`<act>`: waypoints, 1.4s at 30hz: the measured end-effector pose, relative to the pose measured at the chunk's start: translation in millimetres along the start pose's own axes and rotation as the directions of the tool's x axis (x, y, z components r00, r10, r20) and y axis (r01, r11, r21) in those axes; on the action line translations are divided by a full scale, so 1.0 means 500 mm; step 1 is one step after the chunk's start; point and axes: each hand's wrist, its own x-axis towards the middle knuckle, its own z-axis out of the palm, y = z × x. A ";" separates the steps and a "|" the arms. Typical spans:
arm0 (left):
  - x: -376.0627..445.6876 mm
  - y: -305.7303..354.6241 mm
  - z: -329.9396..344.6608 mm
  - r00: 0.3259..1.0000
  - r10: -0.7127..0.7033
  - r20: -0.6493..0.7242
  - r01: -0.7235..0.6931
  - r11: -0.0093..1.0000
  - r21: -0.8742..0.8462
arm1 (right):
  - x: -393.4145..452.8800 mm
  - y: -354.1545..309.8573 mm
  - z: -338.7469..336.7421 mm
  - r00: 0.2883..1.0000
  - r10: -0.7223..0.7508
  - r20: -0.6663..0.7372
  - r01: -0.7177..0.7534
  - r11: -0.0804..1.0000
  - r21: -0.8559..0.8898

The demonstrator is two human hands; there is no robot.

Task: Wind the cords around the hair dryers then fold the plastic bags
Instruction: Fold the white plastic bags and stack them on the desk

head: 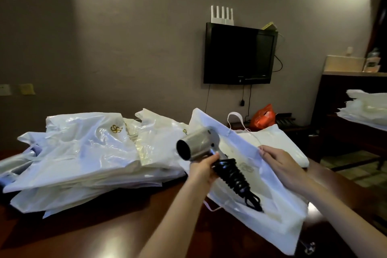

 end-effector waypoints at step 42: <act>0.058 -0.062 -0.069 0.985 -0.102 -0.137 0.169 0.710 0.684 | 0.044 0.110 0.023 0.967 0.250 0.046 -0.226 0.929 -0.294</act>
